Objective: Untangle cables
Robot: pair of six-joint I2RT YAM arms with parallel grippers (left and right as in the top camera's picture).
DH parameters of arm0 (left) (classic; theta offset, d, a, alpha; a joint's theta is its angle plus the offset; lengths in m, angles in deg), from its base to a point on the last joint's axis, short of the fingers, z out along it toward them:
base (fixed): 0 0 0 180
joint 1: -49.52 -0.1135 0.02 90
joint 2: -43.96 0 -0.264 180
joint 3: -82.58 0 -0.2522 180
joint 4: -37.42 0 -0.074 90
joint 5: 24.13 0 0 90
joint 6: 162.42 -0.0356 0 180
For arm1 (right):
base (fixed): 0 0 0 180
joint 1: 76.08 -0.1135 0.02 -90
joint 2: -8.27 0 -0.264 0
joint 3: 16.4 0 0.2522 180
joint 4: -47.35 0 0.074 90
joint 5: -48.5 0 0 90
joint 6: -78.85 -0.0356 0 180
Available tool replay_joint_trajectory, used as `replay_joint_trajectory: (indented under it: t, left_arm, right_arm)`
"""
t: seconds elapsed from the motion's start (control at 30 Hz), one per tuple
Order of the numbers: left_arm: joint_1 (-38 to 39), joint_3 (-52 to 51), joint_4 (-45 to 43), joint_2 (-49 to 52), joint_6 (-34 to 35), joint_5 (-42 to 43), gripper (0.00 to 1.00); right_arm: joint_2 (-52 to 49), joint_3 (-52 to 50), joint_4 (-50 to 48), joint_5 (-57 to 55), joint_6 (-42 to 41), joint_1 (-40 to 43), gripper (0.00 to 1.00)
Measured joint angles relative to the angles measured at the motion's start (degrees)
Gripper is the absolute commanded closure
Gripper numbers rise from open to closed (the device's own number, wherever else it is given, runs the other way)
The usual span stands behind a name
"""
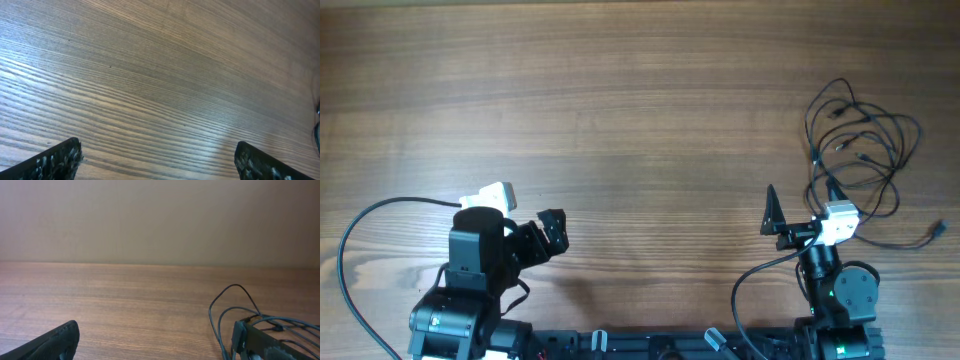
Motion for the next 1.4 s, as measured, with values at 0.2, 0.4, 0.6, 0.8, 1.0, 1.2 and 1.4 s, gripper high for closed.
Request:
replay_joint_trajectory:
  t: [0.2,0.4,0.6,0.8,1.0,1.2,1.4]
  left_arm:
    - [0.0,0.0,0.0,0.0,0.0,0.0,0.0]
    - [0.0,0.0,0.02,0.0,0.0,0.0,0.0]
    - [-0.13,-3.96,-8.46,-5.22,-0.07,0.0,0.0]
    - [-1.09,-19.19,-29.22,-20.41,-0.5,1.27,0.0]
    - [-1.09,-29.62,-41.7,-31.43,-1.57,1.33,0.0]
    - [-1.09,-35.74,-55.08,-33.48,-9.38,1.55,0.0]
    - [-1.09,-36.2,-54.86,-33.51,-25.51,4.33,0.0]
  right_arm:
    - [0.0,0.0,0.0,0.02,0.0,0.0,0.0]
    - [0.0,0.0,0.0,0.2,0.0,0.0,0.0]
    - [0.0,0.0,0.02,0.22,0.0,0.0,0.0]
    - [0.0,0.0,0.0,0.63,0.02,0.0,0.0]
    - [0.04,0.0,0.02,0.63,0.0,0.0,0.0]
    - [0.04,0.0,0.04,0.63,0.0,0.0,0.0]
    - [0.04,0.0,0.02,0.63,0.0,0.0,0.0]
